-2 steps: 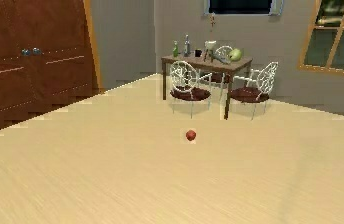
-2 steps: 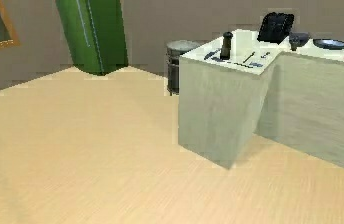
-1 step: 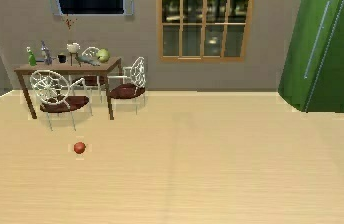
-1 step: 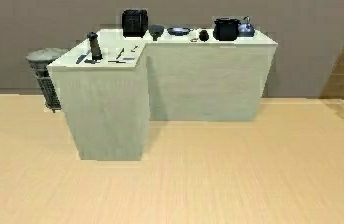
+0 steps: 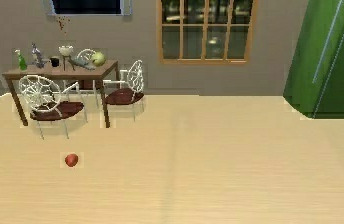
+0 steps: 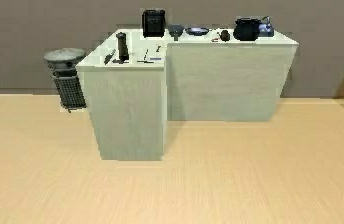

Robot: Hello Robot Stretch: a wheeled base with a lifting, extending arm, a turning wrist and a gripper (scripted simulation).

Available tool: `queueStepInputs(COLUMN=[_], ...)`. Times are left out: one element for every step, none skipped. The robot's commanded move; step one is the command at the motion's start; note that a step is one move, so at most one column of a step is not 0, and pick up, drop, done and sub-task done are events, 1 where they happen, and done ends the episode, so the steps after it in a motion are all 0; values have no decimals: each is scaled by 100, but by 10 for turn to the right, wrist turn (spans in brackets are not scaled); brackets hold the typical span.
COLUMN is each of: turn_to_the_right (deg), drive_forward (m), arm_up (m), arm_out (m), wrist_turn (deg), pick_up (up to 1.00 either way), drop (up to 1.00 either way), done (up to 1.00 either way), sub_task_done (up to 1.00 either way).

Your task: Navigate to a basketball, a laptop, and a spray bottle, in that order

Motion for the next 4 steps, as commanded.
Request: queueStepInputs(turn_to_the_right=[-420,0,0,-450], drive_forward=[0,100,90,0], arm_up=[0,0,0,0], arm_out=[0,0,0,0], wrist_turn=[0,0,0,0], pick_up=[0,0,0,0], drop=[0,0,0,0], done=[0,0,0,0], sub_task_done=[0,0,0,0])
